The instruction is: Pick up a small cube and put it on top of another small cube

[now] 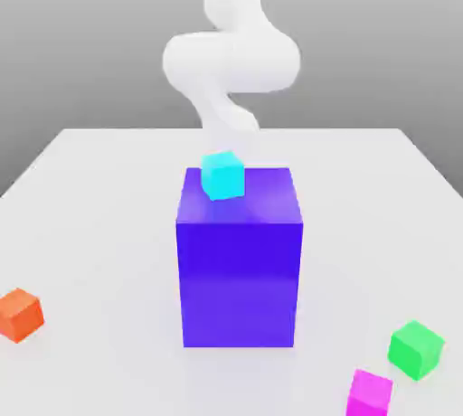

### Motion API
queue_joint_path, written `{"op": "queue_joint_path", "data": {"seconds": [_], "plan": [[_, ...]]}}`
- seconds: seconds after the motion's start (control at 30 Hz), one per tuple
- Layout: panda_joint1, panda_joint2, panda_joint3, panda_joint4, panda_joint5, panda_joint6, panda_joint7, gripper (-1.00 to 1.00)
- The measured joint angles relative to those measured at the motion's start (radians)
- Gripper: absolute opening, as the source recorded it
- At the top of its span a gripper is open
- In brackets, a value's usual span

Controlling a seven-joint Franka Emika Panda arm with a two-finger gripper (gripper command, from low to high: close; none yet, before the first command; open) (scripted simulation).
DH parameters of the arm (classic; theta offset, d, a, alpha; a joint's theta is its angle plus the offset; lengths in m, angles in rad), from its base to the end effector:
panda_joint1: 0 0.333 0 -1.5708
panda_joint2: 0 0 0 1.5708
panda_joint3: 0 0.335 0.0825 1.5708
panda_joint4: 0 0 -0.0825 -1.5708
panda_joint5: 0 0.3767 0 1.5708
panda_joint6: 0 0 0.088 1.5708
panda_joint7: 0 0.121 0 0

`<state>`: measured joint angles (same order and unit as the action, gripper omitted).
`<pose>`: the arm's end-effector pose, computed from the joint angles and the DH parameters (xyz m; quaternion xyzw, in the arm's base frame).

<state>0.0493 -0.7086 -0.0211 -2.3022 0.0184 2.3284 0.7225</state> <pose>0.3695 0.0080 0.6841 -0.8763 0.3209 -0.3283 0.1464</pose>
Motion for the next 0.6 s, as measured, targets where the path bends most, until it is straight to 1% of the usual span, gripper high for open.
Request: {"op": "queue_joint_path", "data": {"seconds": [0.33,0.6], "plan": [[0.17,0.37,-0.056,-0.009,0.085,0.114,-0.32,0.0],[0.253,0.659,-0.039,-0.016,0.128,0.204,-0.555,0.0]]}}
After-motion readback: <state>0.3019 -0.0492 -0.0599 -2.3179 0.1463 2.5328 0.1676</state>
